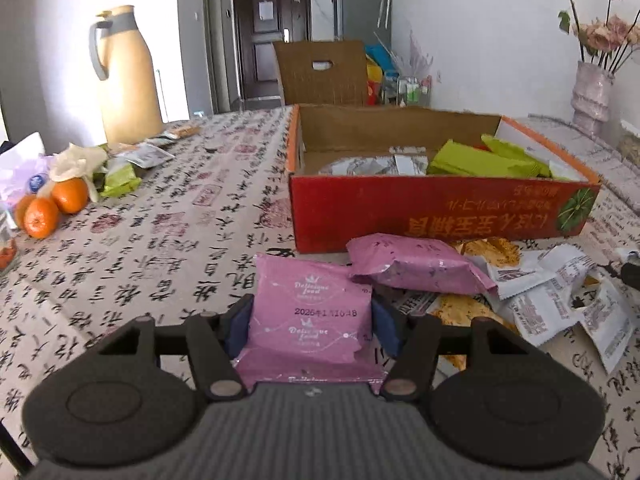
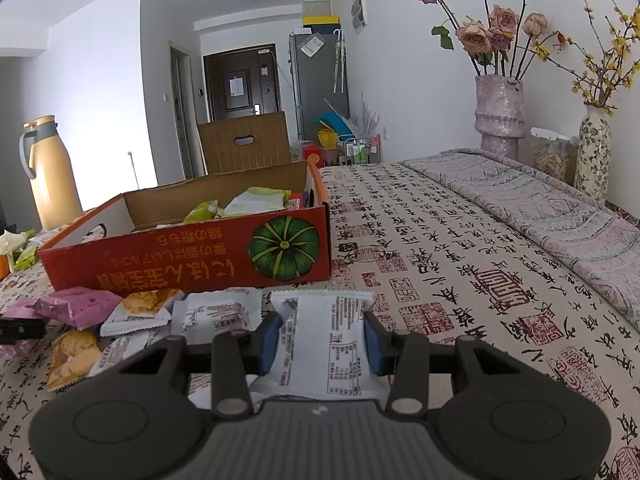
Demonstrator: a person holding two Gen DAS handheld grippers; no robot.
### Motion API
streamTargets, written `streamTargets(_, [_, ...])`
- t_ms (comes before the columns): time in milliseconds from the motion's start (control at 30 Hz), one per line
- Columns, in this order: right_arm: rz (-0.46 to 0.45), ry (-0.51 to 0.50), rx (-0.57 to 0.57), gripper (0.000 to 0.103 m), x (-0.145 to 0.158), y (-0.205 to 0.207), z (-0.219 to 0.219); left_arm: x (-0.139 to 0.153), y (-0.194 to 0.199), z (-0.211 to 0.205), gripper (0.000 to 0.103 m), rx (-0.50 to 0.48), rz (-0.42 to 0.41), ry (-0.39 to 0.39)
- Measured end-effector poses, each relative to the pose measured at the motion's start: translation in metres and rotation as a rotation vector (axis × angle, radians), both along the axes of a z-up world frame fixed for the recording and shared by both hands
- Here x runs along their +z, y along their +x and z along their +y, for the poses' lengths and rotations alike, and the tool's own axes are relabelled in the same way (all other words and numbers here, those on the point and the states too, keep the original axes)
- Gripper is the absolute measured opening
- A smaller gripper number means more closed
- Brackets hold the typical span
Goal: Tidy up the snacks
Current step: 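Grasp the pink packet with the left gripper while the right gripper holds the sachet, then carry both held snacks over the box, lower them in and open both grippers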
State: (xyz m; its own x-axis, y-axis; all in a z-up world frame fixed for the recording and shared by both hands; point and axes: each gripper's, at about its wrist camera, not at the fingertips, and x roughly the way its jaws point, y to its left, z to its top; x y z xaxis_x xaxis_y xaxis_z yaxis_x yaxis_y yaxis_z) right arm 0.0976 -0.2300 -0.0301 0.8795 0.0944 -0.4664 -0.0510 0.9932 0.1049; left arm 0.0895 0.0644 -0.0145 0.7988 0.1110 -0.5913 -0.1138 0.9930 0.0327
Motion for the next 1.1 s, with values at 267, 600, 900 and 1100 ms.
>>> streamTargets(267, [-0.002, -0.013, 0.013, 0.042, 0.001, -0.001, 0.002, 0.028, -0.027, 0.000, 0.063, -0.008, -0.098, -0.004])
streamTargets(600, [-0.057, -0.038, 0.059, 0.042, 0.019, -0.007, 0.011, 0.055, -0.025, -0.013, 0.063, -0.038, -0.175, -0.019])
streamTargets(900, [-0.144, -0.045, 0.097, 0.043, 0.051, 0.009, 0.025, 0.069, -0.009, -0.026, 0.063, -0.061, -0.213, -0.037])
streamTargets(1100, [-0.191, -0.052, 0.130, 0.043, 0.070, 0.030, 0.038, 0.079, 0.008, -0.035, 0.063, -0.064, -0.236, -0.038])
